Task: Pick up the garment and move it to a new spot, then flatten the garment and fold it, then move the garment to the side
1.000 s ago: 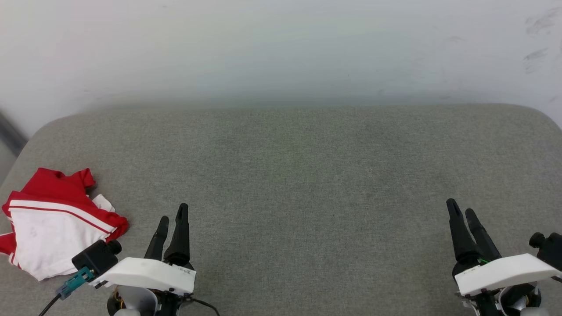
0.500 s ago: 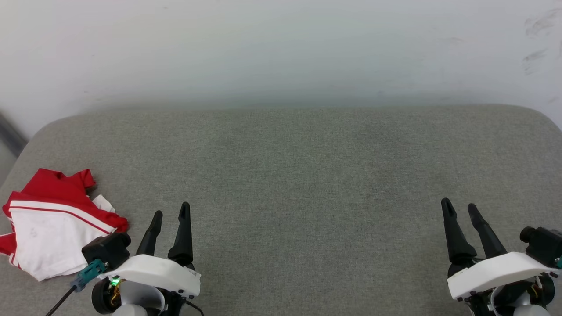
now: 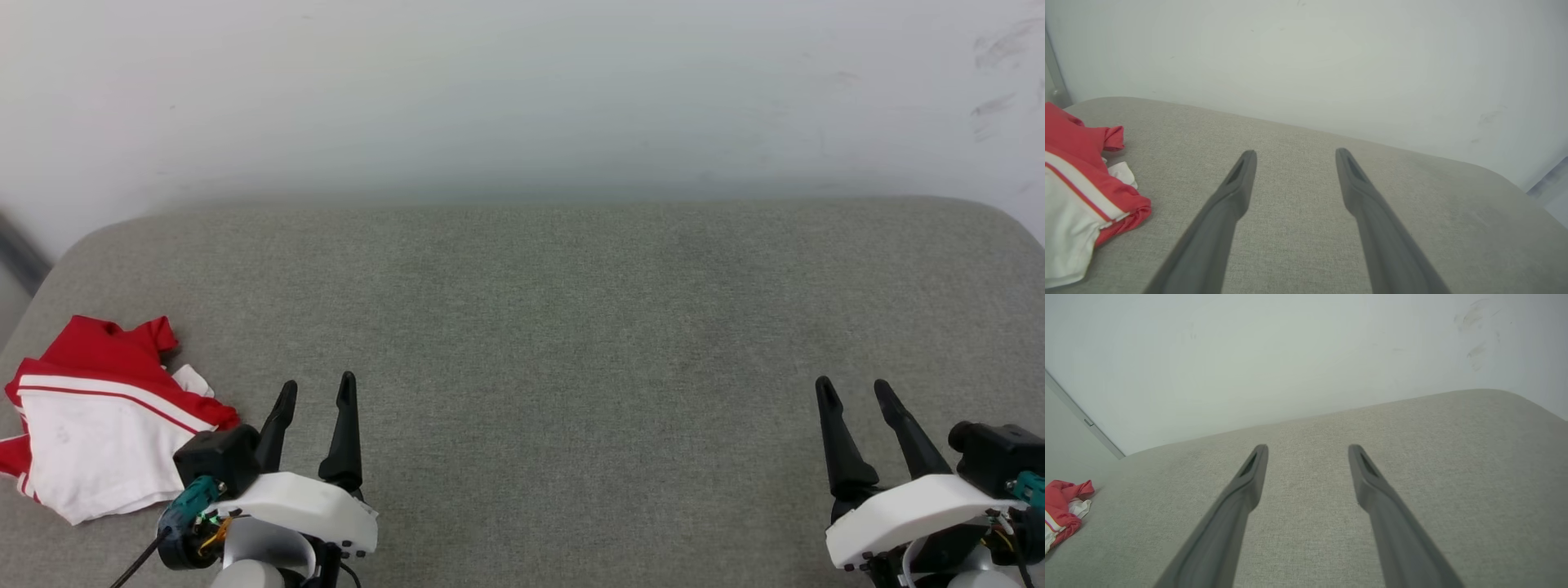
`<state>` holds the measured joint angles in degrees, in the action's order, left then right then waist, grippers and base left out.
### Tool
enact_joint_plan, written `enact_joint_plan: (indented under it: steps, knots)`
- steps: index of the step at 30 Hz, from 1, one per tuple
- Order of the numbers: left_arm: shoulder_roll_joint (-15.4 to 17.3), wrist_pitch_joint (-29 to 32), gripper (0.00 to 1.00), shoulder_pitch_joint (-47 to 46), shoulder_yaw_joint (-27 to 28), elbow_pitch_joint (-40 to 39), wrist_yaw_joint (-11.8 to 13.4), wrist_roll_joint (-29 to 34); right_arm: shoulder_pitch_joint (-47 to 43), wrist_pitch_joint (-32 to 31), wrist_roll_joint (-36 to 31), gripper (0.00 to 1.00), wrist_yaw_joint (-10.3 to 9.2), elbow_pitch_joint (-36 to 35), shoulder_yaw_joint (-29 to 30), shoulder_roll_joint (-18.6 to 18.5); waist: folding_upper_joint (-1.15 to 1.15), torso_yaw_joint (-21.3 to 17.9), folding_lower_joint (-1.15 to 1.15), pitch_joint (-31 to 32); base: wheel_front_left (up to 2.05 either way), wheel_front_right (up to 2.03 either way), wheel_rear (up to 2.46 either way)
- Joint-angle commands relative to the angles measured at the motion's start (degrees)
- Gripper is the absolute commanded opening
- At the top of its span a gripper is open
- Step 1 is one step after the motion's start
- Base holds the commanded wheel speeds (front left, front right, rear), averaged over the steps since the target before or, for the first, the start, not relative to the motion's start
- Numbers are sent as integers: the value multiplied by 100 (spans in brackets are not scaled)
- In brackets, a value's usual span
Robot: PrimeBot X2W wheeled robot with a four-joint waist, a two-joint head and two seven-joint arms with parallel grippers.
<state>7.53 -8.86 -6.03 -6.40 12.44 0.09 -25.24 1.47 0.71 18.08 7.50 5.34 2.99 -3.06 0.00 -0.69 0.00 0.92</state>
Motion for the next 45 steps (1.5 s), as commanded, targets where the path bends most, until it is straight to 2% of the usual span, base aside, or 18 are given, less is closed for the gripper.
enact_joint_plan:
  steps: [1, 16, 35, 40, 45]
  knots:
    - [57, -69, 100, -87, -30, -22, 47, 187, -17, -5, -223, 100, -1, -91, 7, 11, 0, -1, 0, 6, 0, 0, 0]
    - [114, -261, 100, -119, -152, 123, 184, 819, -119, -57, -857, 100, -1, -177, 126, 19, 0, -8, 0, 36, 0, 0, 0]
    - [23, -440, 100, -212, -187, 446, 210, 1198, -70, 86, -1382, 100, -2, -129, 156, 21, 0, 12, 0, 49, 0, 0, 0]
    - [5, -404, 100, -255, -228, 484, 216, 1290, -77, 152, -1524, 100, -2, -86, 154, 21, 0, 135, 0, 40, 0, 0, 0]
    - [-14, -399, 100, -288, -245, 494, 244, 1362, -60, 232, -1668, 100, -2, -68, 122, 22, 0, 436, 0, 3, 0, 0, 0]
